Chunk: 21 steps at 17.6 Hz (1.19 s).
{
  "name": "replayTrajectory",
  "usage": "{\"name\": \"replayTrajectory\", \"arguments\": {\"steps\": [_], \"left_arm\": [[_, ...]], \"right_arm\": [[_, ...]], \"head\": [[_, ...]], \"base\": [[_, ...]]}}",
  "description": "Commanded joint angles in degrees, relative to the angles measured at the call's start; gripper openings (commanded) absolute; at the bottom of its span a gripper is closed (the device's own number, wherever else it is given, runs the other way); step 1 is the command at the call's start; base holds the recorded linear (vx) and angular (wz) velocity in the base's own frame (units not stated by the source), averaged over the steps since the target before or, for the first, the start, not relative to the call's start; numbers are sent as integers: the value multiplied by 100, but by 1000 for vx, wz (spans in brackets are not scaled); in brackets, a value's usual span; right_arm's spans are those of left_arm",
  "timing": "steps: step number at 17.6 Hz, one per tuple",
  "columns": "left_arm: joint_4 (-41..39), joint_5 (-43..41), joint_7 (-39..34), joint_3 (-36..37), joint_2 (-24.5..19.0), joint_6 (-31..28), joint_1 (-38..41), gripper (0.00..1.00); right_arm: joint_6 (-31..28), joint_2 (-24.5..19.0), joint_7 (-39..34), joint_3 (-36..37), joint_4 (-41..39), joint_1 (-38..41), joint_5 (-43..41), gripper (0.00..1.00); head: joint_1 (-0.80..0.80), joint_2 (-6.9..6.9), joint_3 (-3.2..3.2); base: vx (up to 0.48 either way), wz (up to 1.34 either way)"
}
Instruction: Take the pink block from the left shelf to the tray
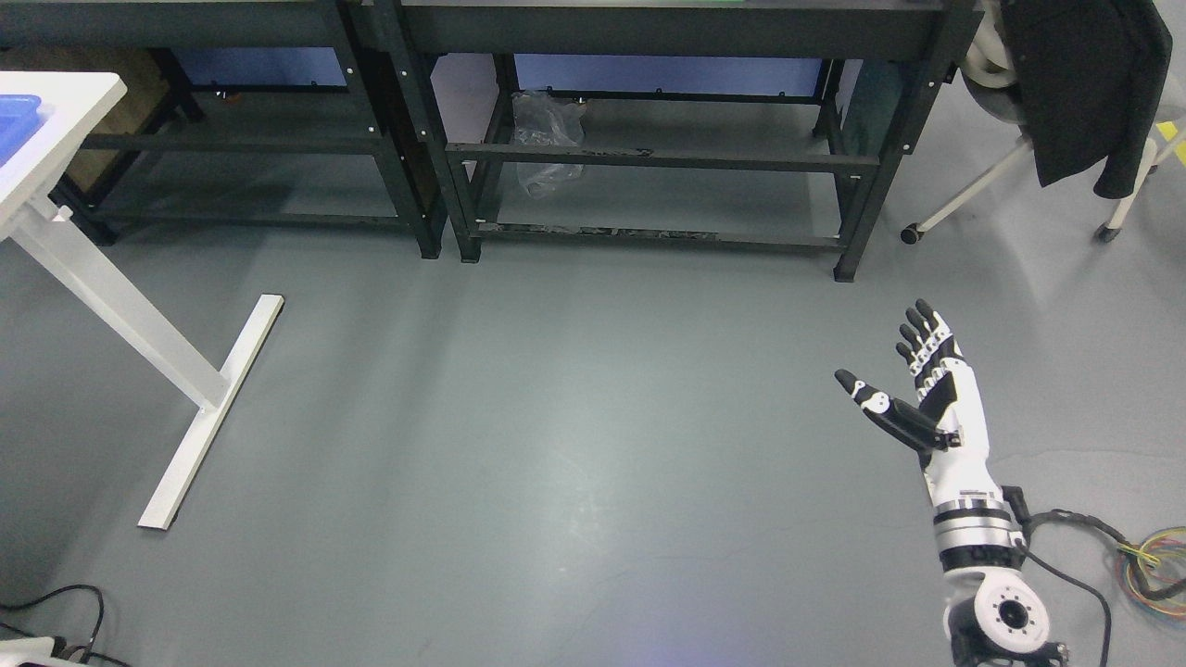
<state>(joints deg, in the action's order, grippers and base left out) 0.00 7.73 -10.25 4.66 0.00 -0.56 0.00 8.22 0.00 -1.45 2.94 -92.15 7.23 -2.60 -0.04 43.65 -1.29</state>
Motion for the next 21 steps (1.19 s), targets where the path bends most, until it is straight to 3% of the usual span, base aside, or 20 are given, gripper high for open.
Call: {"name": "replayTrajectory", "arguments": {"steps": [1, 21], "left_arm": [[-100, 0, -4, 0, -100, 3, -167, 100], [-100, 0, -4, 0, -100, 3, -167, 100]], "right_arm": [[-4, 100, -30, -83, -5, -2, -12, 100], [4, 100, -30, -92, -5, -2, -12, 100]], "head": [[0, 0, 0], [0, 0, 0]], "base": [[0, 0], [14, 0]]}}
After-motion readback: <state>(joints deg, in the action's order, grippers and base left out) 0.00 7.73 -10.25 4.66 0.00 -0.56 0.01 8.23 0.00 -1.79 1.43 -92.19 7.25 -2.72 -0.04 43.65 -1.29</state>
